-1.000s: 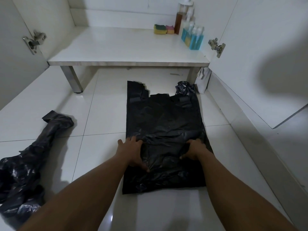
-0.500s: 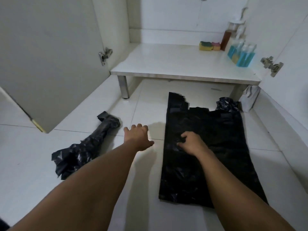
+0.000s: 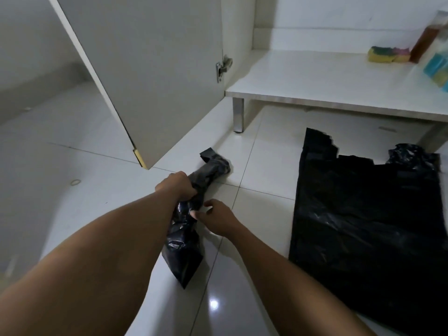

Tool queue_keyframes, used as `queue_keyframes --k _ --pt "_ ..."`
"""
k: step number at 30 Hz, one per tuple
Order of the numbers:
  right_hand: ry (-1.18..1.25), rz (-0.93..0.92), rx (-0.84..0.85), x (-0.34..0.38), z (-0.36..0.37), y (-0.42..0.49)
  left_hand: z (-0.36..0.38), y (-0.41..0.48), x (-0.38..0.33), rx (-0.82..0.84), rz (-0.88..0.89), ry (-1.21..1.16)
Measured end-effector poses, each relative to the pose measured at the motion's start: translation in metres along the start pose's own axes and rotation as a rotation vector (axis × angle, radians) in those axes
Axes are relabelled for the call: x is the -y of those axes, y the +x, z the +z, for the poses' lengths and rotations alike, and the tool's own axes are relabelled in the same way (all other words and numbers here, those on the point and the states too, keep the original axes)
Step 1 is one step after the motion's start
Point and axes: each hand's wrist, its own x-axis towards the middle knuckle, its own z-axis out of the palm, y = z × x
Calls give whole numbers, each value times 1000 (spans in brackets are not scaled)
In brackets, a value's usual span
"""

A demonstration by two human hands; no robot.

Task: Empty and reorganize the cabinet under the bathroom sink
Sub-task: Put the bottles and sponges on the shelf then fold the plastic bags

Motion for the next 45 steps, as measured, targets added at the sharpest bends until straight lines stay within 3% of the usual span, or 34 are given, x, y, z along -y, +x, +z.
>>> queue_keyframes --k 5,8,11,14,18,21,24,26,27,29,31,32,33,35,37,41,43,45 --pt "206 20 -145 8 3 2 5 8 -7 70 18 -273" --pt "189 -40 -287 10 -22 12 3 8 -25 137 16 -710" --pt "376 88 -375 14 -70 16 -9 14 -47 15 -4 -1058" --pt "650 194 -382 19 -125 0 -20 15 -63 -155 22 -1040" --pt "894 126 -360 5 -175 -35 -22 3 -83 44 218 -1004" --pt "594 246 -229 -22 -185 -40 -17 -5 -108 180 345 -1040" --pt "178 363 -362 -36 -207 -60 -16 -18 -137 229 399 -1094" --pt "193 446 -410 -38 -217 -72 -13 -20 -153 233 404 -1101" --pt "213 465 -345 -36 -217 -79 -11 -20 -160 217 404 -1108" --pt "570 400 -166 -34 -227 -93 -6 -19 -168 156 392 -1118" --pt "1163 336 -365 -53 -240 -89 -3 -17 -172 78 405 -1056" --pt "1366 256 -393 -60 -249 -93 -2 -18 -172 42 419 -1007" --pt "1389 218 -478 -66 -257 -98 -1 -17 -173 4 426 -961" --pt "1375 95 -479 -81 -278 -108 1 -16 -173 -76 437 -890" --pt "1111 102 -410 -84 -292 -117 2 -17 -173 -135 453 -827" --pt "514 338 -223 -80 -290 -110 9 -22 -180 -135 522 -773" --pt "341 372 -341 -80 -284 -103 14 -20 -183 -152 561 -749" --pt "382 357 -510 -89 -281 -103 16 -16 -182 -237 553 -774"
